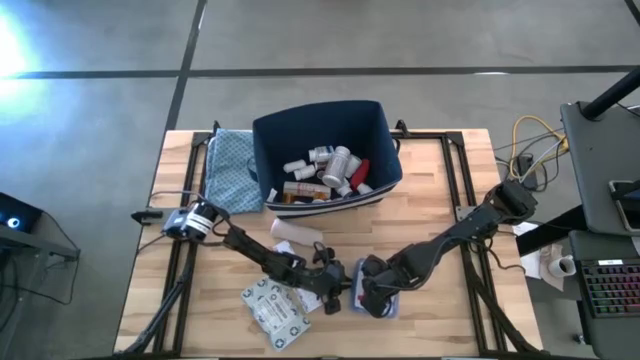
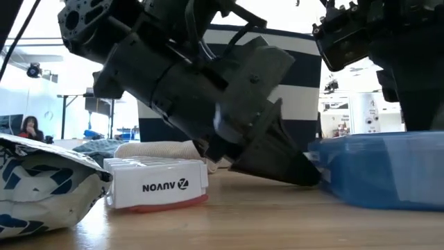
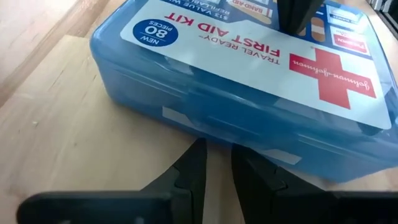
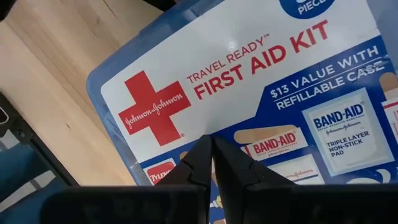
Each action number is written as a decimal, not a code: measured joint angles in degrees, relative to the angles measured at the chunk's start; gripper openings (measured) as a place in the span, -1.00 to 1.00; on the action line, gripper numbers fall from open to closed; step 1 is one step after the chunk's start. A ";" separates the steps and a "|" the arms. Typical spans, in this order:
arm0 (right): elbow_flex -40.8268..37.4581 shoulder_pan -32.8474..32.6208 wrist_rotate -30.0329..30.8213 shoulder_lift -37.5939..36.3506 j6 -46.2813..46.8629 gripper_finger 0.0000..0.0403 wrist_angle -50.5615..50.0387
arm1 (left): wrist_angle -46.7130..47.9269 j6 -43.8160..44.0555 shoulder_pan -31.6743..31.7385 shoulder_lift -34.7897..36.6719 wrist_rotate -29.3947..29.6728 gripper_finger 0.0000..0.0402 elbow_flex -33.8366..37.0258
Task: Pick & place medical supplies in basket/bin
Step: Put the blue first aid kit into the blue bin
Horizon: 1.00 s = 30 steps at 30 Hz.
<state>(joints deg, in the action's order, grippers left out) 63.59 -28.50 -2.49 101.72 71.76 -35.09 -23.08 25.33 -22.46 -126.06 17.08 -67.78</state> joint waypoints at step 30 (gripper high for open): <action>12.02 -4.24 10.12 -4.10 16.73 -0.40 -20.02 | 12.36 2.92 -1.33 18.38 4.00 -0.69 0.53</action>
<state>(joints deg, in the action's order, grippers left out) 75.61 -32.74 7.63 97.61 88.49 -55.11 -10.72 28.25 -23.79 -107.68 21.08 -67.24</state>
